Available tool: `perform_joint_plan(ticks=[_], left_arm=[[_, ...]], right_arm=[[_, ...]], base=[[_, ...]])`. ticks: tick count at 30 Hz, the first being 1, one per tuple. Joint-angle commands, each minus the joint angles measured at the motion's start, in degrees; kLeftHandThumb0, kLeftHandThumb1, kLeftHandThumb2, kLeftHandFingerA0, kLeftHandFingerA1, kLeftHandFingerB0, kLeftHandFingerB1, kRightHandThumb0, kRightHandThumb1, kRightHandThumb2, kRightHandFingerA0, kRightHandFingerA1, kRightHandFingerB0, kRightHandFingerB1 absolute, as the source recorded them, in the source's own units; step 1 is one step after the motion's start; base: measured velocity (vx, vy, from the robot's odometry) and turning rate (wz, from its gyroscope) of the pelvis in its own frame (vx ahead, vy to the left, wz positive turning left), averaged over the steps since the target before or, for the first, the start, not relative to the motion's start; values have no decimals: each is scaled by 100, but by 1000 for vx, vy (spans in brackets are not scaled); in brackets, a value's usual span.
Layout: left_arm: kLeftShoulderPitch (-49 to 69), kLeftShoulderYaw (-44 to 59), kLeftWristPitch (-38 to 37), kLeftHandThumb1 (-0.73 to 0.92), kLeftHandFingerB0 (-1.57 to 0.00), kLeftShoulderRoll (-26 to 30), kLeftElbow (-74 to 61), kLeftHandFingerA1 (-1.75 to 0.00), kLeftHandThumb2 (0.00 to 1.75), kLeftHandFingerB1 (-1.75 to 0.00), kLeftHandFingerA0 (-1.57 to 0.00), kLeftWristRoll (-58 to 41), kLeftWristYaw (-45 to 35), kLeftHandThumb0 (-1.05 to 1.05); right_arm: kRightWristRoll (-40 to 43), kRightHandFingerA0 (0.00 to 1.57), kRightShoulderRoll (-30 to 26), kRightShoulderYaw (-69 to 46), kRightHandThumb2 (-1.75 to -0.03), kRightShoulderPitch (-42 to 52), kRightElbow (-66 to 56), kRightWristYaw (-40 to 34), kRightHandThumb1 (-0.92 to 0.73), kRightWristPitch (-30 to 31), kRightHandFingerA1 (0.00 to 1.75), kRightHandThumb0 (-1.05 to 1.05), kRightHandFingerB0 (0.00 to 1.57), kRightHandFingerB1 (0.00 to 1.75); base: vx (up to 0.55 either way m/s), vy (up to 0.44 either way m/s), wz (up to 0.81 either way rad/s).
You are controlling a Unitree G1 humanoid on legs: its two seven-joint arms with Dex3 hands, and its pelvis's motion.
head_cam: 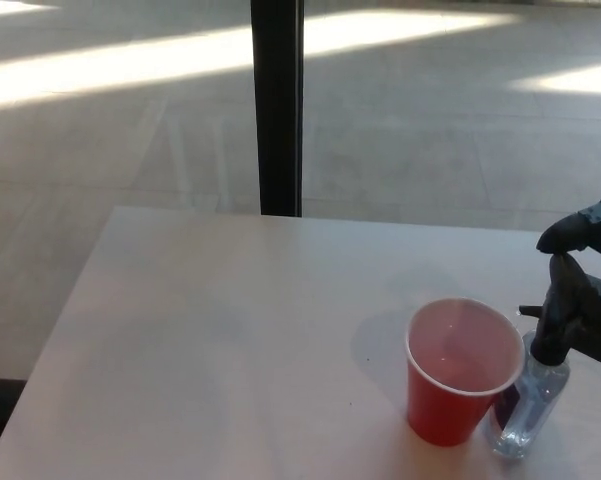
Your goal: The robot uses its right hand fist to press the hand soap kept in the middle of the table to get liquid hand soap out
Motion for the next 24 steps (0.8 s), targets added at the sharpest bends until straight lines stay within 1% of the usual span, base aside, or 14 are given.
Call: perform_joint_plan(ticks=[1, 3, 4, 11, 13, 14, 15, 16, 17, 19, 21, 22, 23, 24], left_arm=[[36, -29, -17, 36, -55, 112, -5, -92, 85, -77, -78, 7, 51, -21], [53, -2, -33, 36, -55, 109, -21, -93, 87, -77, -77, -24, 29, -20], [57, 14, -18, 36, -54, 108, -33, -92, 88, -77, -76, -45, 9, -20], [56, -16, -89, 34, -57, 149, 90, -96, 88, -79, -82, 3, 18, -21], [28, 9, -68, 35, -54, 149, 152, -95, 86, -76, -82, -19, 43, -21], [6, -5, -67, 36, -54, 159, 189, -92, 86, -76, -79, -6, 42, -20], [27, -2, -78, 36, -54, 167, 208, -92, 86, -76, -79, -6, 39, -20], [24, 1, -80, 36, -54, 168, 213, -92, 86, -76, -79, -11, 30, -19], [64, 39, -26, 34, -54, 140, 104, -95, 87, -77, -80, -52, 52, -20], [56, 26, 34, 35, -54, 148, 109, -95, 86, -77, -81, -40, 67, -20], [55, 14, 47, 36, -54, 147, 119, -95, 85, -76, -81, -27, 77, -21], [83, 40, 8, 36, -54, 139, 89, -93, 86, -77, -78, -58, 37, -19], [105, 51, -5, 35, -54, 133, 53, -94, 86, -77, -78, -71, 22, -19], [103, 75, 28, 35, -53, 121, 47, -93, 86, -76, -77, -98, 26, -19]], right_arm=[[-189, 93, -20, 368, -100, 699, 503, 62, -70, 787, 175, -26, 53, 165], [-157, 93, -56, 345, -97, 545, 417, -39, -73, 960, 175, -25, 53, 164], [-194, 94, -90, 355, -103, 412, 356, -92, -70, 1013, 175, -24, 54, 167], [122, 98, -334, 147, -107, -432, 308, 63, -64, 1221, 175, -28, 57, 163], [337, 99, -466, -60, -106, -959, 242, 31, -62, 1471, 175, -27, 61, 159], [447, 98, -465, -167, -108, -1156, 210, -54, -62, 1622, 175, -28, 71, 147], [437, 98, -444, -157, -108, -1148, 213, -51, -62, 1643, 175, -28, 71, 147], [558, 98, -425, -274, -105, -1330, 193, -159, -62, 1816, 175, -28, 71, 144], [754, 97, -503, -473, -103, -1698, 140, -241, -65, 2042, 175, -27, 70, 147], [1083, 95, -518, -795, -102, -2054, 61, -421, -67, 2388, 175, -27, 67, 142], [1273, 94, -488, -1006, -107, -2231, 50, -486, -65, 2492, 175, -26, 66, 136], [1676, 92, -554, -1403, -105, -2500, 56, -658, -67, 2590, 175, -25, 65, 133], [1905, 92, -652, -1693, -103, -2681, 61, -723, -68, 2649, 175, -26, 64, 135], [2028, 92, -735, -1941, -99, -2841, 89, -861, -71, 2771, 175, -25, 64, 131]], base=[[0, 0, 0], [0, 0, 0], [0, 0, 0], [0, 0, 0], [0, 0, 0], [0, 0, 0], [0, 0, 0], [0, 0, 0], [0, 0, 0], [0, 0, 0], [0, 0, 0], [0, 0, 0], [0, 0, 0], [0, 0, 0]])
